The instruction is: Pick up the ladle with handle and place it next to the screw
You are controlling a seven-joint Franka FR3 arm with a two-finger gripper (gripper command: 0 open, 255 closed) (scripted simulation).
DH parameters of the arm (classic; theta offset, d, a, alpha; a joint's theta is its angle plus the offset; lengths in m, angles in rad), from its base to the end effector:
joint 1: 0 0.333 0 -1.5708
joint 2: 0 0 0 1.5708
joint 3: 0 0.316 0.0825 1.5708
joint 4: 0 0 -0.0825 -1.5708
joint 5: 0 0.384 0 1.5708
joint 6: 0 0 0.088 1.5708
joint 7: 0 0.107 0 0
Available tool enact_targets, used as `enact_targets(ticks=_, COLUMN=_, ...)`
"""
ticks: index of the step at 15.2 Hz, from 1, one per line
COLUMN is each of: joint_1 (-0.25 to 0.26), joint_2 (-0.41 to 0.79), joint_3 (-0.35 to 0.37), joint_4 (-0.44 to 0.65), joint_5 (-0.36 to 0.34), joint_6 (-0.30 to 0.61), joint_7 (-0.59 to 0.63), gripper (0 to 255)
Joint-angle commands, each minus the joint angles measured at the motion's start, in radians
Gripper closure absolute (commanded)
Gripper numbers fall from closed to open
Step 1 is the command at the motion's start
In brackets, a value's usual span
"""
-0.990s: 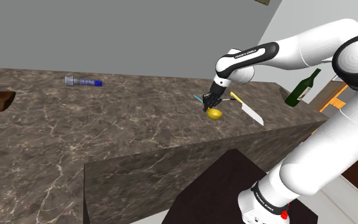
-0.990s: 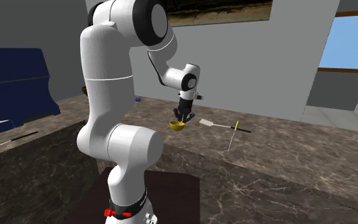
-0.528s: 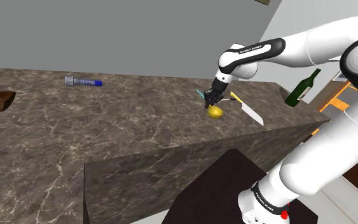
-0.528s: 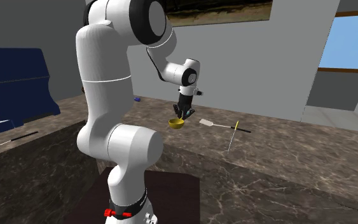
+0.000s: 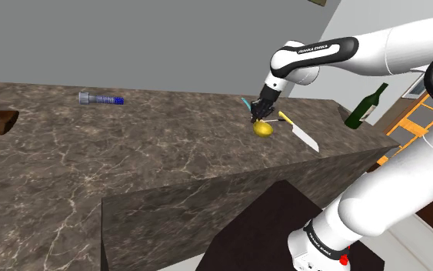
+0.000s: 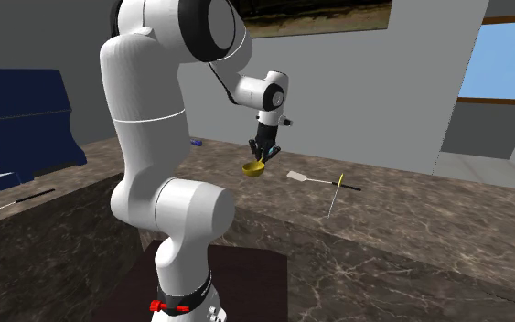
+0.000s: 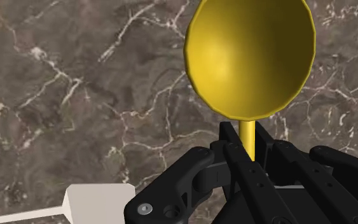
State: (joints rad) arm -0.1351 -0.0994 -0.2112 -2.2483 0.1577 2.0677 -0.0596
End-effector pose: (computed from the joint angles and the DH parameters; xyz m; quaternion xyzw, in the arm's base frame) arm 0.4699 -0.1618 0.4007 -0.9794 0.1812 0.0254 0.0848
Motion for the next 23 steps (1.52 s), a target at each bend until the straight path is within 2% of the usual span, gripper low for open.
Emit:
enact_targets(ticks=1, joint_1=-0.001, joint_2=-0.009, joint_3=-0.001, joint_4=0.017, joint_5=-0.005, joint_6=-0.027, joint_7=0.004, gripper=255)
enact_targets(ticks=10, joint_1=-0.003, joint_2=-0.05, joint_3=0.002, joint_4=0.093, joint_5=-0.021, joint_6=-0.14, joint_7=0.028, gripper=255)
enact_targets(ticks=17, joint_1=0.076, joint_2=0.013, joint_3=0.093, joint_4=0.156, joint_5=0.015, joint_6=-0.117, joint_7=0.18, gripper=255)
enact_targets(ticks=23, joint_1=0.14, joint_2=0.101, joint_3=0.162, joint_4=0.255, joint_5=0.032, joint_6=-0.107, joint_7=0.306, gripper=255)
